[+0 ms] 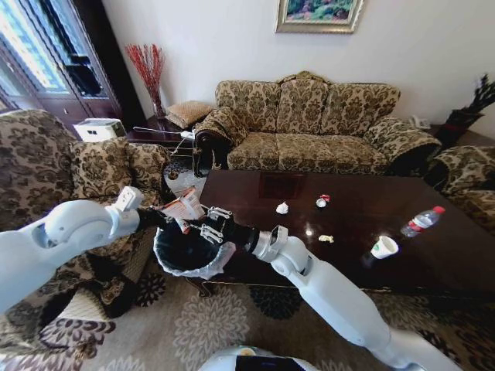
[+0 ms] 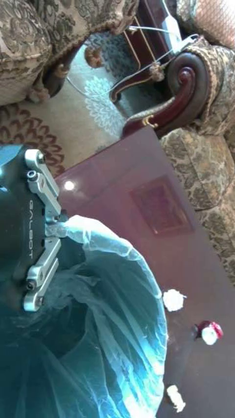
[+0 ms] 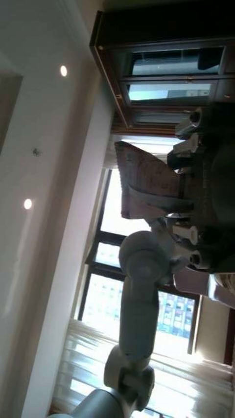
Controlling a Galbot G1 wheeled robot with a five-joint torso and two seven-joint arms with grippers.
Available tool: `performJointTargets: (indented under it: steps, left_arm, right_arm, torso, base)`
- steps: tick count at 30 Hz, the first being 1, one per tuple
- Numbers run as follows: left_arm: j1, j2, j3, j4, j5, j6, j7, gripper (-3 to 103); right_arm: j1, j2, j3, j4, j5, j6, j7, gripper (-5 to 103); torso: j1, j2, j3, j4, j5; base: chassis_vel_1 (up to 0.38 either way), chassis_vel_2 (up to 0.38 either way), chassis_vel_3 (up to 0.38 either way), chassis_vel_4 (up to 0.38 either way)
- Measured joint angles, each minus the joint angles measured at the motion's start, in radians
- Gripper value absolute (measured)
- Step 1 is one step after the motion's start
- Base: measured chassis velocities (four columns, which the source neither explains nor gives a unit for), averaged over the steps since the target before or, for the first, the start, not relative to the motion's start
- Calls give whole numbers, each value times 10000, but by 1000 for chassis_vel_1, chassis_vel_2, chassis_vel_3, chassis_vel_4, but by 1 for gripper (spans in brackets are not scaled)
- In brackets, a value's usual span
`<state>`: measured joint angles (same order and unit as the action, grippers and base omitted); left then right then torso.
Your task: Move to the front of the table and place the trash on the table into the trash bin.
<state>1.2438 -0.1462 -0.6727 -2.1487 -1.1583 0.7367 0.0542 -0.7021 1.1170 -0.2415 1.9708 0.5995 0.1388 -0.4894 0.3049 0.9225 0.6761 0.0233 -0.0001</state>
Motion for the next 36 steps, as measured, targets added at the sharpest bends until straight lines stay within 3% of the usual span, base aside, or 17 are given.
performJointTargets:
  steps: [4,7,10,11,13,14,17,20,22,24,30,36]
  left_arm:
    - [0,-73,-31,-47,-48,0,-28,0]
    - [91,-129,-183,-77,-184,-1,-64,0]
    - [231,-138,-360,-103,-259,-1,-71,0]
    - [458,-106,-605,-108,-274,-1,-78,0]
    - [696,-29,-870,-118,-309,-2,-71,0]
    - [881,56,-1113,-107,-338,-2,-63,0]
    - [956,109,-1295,-26,-372,-2,-61,0]
    - [892,80,-1490,209,-359,-3,-166,0]
    - [894,61,-1551,253,-341,-4,-183,0]
    - [1051,-201,-1990,317,-294,-4,-248,0]
    - [1090,-507,-2240,308,-255,-12,-343,0]
    - [1066,-751,-2240,146,-94,-12,-376,0]
  right_arm:
    - [-10,20,3,-11,-11,6,3,52]
    - [-10,53,-11,-26,-34,8,28,69]
    - [-20,79,-6,-46,-60,18,55,74]
    - [-55,90,12,-39,-91,52,132,85]
    - [-79,69,41,57,-111,80,293,85]
    - [-105,21,171,286,-119,55,640,95]
    - [-158,-12,538,564,-147,-92,1169,99]
    - [-485,-165,1696,1073,-305,-549,2809,100]
    - [-627,-247,1951,1160,-339,-674,3241,100]
    - [-1387,-490,2698,1260,-372,-967,4422,100]
    - [-3033,-542,3866,942,-551,-1085,5485,100]
    - [-3734,-190,4398,469,-688,-1051,5771,100]
  torso:
    - [0,0,0,0,3]
    - [0,0,0,0,2]
    - [0,0,0,1,1]
    - [0,0,0,1,0]
    - [0,0,0,1,0]
    - [0,0,0,2,1]
    - [0,0,0,1,2]
    - [0,0,0,2,1]
    - [0,0,0,1,0]
    - [1,0,0,-2,3]
    - [-1,1,-1,-3,0]
    - [0,0,0,3,1]
  base:
    - [0,0,0,0]
    - [0,0,0,0]
    - [0,0,0,0]
    - [0,0,0,0]
    - [0,0,0,0]
    - [0,0,0,0]
    - [0,0,0,0]
    - [0,0,0,0]
    - [0,0,0,0]
    - [0,0,0,0]
    - [0,0,0,0]
    - [0,0,0,0]
